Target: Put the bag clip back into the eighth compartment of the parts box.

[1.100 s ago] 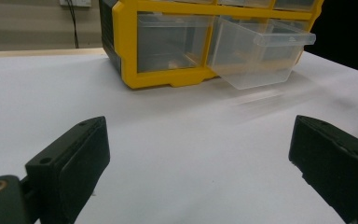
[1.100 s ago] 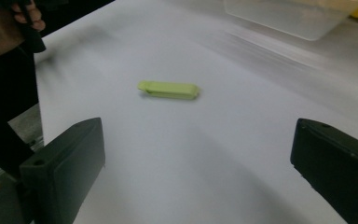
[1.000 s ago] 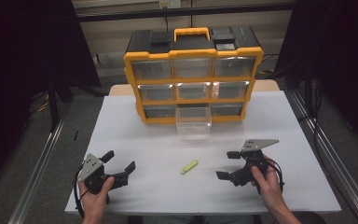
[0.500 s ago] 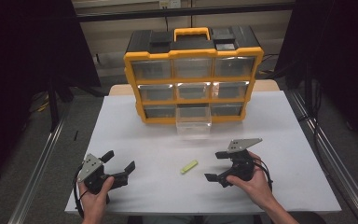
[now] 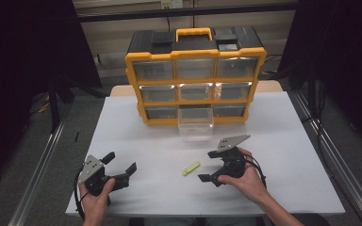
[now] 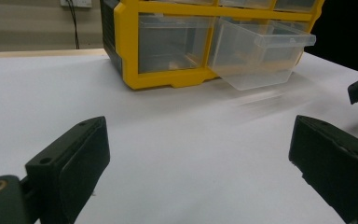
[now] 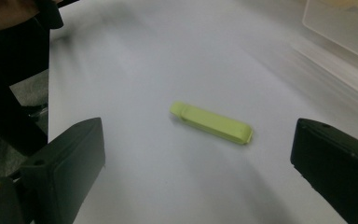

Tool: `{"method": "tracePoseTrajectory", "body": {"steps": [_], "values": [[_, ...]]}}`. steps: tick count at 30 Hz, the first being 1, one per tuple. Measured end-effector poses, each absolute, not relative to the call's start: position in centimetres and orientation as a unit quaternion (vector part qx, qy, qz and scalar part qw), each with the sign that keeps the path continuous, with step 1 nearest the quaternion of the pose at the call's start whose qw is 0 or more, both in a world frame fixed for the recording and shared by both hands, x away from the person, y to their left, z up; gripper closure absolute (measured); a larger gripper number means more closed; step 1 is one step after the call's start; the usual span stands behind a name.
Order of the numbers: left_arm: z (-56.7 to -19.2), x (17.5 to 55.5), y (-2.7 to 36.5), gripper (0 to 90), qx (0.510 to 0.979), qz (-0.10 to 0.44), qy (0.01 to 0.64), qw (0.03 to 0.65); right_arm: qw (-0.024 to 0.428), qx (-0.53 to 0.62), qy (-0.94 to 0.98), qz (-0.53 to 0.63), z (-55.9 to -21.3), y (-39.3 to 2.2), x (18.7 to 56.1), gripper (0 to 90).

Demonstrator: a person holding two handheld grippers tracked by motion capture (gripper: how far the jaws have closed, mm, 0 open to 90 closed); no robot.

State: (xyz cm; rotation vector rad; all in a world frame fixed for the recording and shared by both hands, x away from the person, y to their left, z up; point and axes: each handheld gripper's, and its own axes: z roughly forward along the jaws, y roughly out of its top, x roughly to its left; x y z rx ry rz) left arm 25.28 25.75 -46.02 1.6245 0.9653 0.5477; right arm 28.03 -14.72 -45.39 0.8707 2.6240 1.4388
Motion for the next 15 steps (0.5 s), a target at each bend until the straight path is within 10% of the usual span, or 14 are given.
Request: {"method": "tracePoseTrajectory", "body": {"steps": [15], "values": [[-46.0,25.3,25.8,5.2,0.686,0.233,0.41,0.555,0.004,0.254,0.864,0.435,-44.7,-12.8,30.2,6.4]]}}
